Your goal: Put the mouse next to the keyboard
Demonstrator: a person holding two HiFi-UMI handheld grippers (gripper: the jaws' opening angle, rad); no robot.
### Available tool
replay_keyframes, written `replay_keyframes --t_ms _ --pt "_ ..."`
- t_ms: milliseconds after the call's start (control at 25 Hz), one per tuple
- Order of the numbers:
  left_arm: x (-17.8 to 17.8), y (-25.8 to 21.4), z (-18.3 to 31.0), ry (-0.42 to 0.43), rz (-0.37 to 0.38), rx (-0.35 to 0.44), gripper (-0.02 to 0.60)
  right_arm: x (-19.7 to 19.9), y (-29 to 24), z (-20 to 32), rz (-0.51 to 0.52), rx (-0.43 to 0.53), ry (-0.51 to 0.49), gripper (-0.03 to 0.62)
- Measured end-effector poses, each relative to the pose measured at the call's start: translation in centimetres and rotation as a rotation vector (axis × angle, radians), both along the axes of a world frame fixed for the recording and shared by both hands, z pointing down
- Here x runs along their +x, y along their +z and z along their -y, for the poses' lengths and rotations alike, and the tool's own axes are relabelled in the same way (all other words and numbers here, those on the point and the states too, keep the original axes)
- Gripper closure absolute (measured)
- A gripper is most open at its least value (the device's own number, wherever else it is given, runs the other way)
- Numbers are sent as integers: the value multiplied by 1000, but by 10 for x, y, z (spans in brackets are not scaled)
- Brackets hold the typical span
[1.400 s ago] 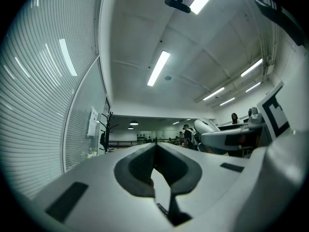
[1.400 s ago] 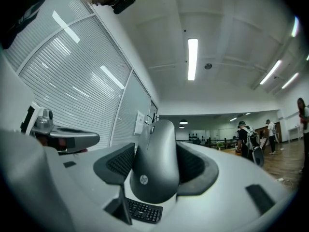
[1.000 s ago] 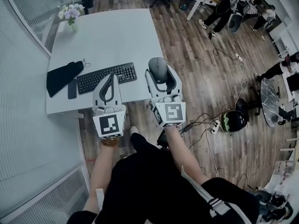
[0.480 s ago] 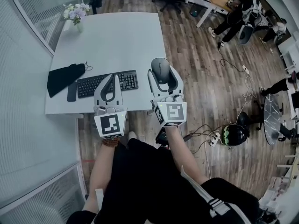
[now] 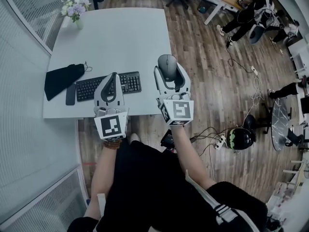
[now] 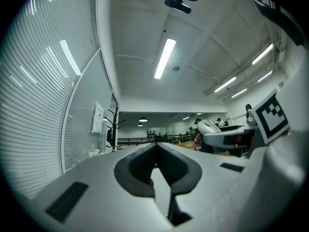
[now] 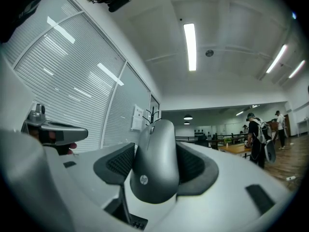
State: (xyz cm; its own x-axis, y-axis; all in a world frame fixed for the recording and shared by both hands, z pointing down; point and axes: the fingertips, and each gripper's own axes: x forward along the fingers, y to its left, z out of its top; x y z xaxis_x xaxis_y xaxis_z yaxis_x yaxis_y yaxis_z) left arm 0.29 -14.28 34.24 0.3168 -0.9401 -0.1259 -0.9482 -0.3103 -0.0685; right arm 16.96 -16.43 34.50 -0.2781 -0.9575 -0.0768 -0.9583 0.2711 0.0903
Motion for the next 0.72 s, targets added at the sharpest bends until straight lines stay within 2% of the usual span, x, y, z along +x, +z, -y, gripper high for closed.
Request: replay_keyframes --t_ms 80,200,400,720 --pt "1 2 5 0 -20 -1 572 2 3 6 1 -5 6 333" --pt "2 7 16 11 13 -14 572 4 7 17 0 -13 13 333" --pt "1 13 28 20 25 -19 572 7 19 35 -1 -32 29 333" --pt "-5 22 43 18 -9 -37 572 9 52 56 -16 -95 41 333"
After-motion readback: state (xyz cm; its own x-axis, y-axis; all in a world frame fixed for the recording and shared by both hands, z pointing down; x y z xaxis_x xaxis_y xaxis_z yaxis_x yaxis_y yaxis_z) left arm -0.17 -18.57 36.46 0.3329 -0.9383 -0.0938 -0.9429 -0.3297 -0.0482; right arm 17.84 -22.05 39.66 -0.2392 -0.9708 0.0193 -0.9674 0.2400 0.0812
